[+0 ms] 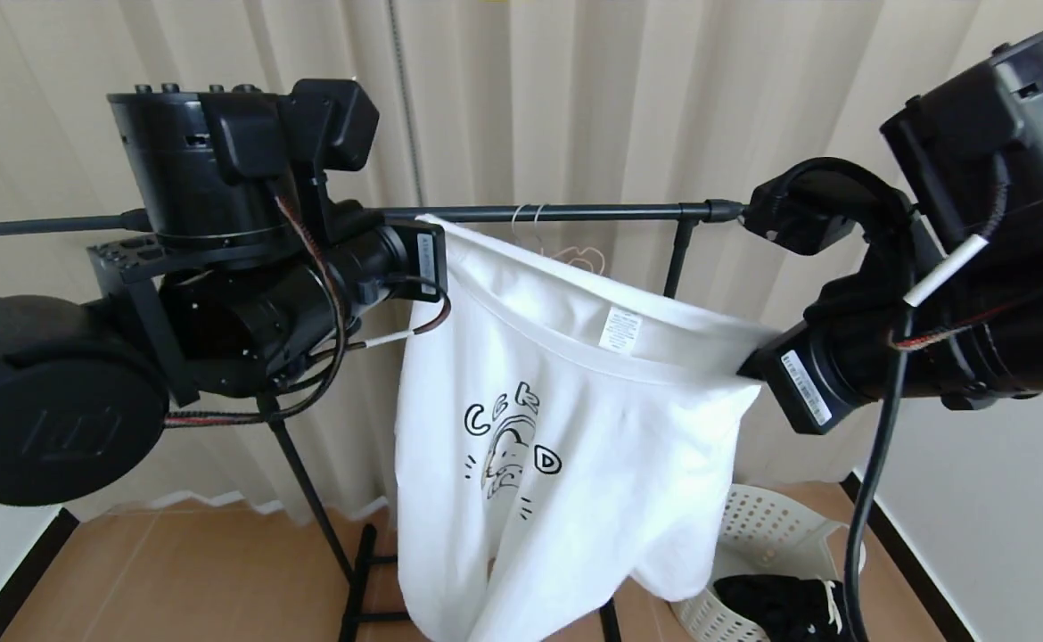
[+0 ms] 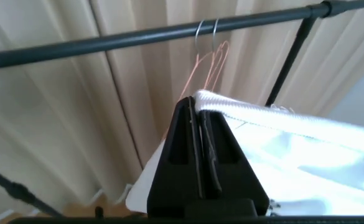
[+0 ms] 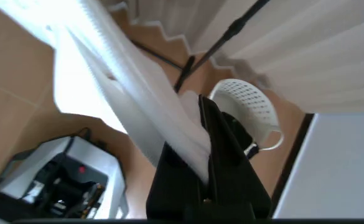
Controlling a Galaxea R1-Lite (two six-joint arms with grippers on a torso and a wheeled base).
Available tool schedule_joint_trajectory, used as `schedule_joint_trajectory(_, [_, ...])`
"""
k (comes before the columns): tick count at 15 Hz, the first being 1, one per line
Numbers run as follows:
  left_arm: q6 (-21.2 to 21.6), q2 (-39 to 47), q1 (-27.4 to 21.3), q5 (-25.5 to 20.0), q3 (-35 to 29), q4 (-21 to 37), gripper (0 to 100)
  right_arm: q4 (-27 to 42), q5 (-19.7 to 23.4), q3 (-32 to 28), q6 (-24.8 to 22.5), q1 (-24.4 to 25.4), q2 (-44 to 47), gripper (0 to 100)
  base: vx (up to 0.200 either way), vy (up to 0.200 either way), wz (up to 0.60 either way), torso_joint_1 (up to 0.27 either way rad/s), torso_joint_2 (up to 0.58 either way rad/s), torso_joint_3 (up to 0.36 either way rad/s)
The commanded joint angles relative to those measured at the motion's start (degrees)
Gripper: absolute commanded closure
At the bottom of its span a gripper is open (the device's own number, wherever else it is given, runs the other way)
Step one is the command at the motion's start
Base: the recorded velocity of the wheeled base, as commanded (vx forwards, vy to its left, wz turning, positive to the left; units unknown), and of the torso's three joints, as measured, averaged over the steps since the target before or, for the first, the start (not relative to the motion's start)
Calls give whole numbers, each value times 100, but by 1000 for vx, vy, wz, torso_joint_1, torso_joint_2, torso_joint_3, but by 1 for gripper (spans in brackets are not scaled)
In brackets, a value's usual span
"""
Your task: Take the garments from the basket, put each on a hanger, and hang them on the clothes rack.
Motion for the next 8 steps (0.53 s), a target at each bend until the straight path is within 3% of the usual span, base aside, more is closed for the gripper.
schedule_joint_trajectory(1, [28,408,-135,-240,-638,138,100,93,115,276,634,890,-408,100,0,0,0,0,0,0])
schedule_joint_trajectory(4, [28,488,-346,-864,-1130,454,100,41,80,241,1803,1997,-39,100,0,0,0,0,0,0])
schedule_joint_trajectory(5, [28,505,-355,-908,-1157,480,100,23,71,223,1900,2076,23,100,0,0,0,0,0,0])
schedule_joint_trajectory(8, [28,646,-513,-1242,-1491,647,100,-205,-8,-313,2770,2560,858,100,0,0,0,0,0,0])
